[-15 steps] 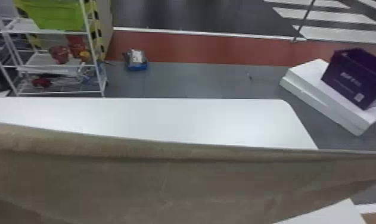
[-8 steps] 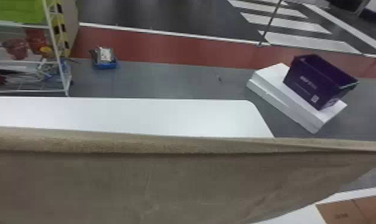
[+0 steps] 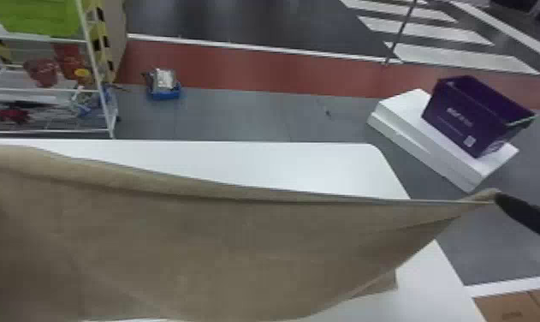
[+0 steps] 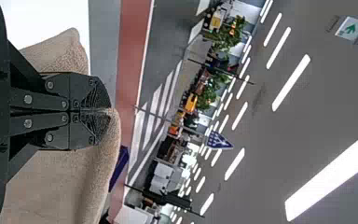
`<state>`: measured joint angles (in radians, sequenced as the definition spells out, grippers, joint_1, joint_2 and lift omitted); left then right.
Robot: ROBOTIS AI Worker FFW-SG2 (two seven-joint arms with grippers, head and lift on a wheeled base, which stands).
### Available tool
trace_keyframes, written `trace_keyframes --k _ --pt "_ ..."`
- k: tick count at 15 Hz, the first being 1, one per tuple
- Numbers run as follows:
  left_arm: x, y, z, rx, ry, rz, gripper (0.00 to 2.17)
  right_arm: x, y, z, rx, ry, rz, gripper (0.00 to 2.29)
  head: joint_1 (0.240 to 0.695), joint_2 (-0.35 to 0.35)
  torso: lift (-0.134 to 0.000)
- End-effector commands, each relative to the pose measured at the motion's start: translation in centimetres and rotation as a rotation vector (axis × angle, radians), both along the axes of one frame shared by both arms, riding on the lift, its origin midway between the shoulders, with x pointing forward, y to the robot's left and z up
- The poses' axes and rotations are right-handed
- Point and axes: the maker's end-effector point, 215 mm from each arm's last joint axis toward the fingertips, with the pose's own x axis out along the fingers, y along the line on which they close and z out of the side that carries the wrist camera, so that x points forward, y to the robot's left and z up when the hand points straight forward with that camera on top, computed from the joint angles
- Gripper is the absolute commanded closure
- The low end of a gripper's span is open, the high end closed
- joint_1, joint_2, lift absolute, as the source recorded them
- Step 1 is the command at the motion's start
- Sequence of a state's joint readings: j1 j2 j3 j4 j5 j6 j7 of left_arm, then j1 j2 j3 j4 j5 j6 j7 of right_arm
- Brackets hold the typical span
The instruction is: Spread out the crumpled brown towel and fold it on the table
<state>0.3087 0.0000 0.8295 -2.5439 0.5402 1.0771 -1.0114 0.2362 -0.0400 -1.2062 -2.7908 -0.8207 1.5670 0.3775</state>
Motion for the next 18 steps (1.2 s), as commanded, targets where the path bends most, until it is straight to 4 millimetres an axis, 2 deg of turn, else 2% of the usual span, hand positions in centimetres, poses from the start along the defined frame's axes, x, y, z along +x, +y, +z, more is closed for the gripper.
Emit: trace_keyframes --k 1,3,5,6,7,9,10,12,13,15,18 --pt "3.5 -2.2 -3.6 0.04 0.013 -0.009 1.83 3.3 2.0 -3.8 0.008 0.083 0.026 1.5 0.695 -0.208 -0.124" --pt "7.0 -3.3 -5.5 0.12 -0.069 0.033 1.83 4.9 3.2 -7.7 0.037 0.17 0.04 1.5 0.695 -0.195 -0.124" --pt "9.8 -3.9 -6.2 0.168 -0.16 0.077 1.83 6.2 4.4 -11.3 0.065 0.247 0.049 1.5 0.695 -0.174 -0.124" --pt "10.8 -4.1 -7.4 0.177 -0.156 0.086 1.83 6.4 4.8 -13.3 0.086 0.29 0.056 1.5 0.695 -0.17 -0.124" --pt "11.6 -3.9 -7.5 0.183 -0.188 0.1 1.83 6.6 4.7 -15.2 0.105 0.331 0.048 1.5 0.695 -0.166 -0.124" --pt "13.0 -5.0 -9.1 0.201 -0.187 0.094 1.83 6.8 4.6 -18.4 0.149 0.397 0.041 1.5 0.695 -0.148 -0.124" --pt "12.9 -4.9 -8.9 0.21 -0.208 0.101 1.83 7.0 4.8 -18.9 0.16 0.407 0.045 1.5 0.695 -0.149 -0.124" --pt "11.5 -4.5 -8.3 0.19 -0.226 0.093 1.83 6.0 5.0 -19.2 0.171 0.414 0.055 1.5 0.695 -0.153 -0.124" --pt "10.3 -4.0 -6.6 0.186 -0.257 0.095 1.83 5.6 4.8 -18.6 0.174 0.399 0.055 1.5 0.695 -0.153 -0.124" --pt "8.2 -3.7 -4.3 0.177 -0.289 0.085 1.83 4.9 4.1 -16.6 0.151 0.358 0.046 1.5 0.695 -0.152 -0.124" --pt "5.4 -2.3 -2.3 0.146 -0.296 0.071 1.83 3.6 2.5 -12.8 0.146 0.268 0.027 1.5 0.695 -0.163 -0.124"
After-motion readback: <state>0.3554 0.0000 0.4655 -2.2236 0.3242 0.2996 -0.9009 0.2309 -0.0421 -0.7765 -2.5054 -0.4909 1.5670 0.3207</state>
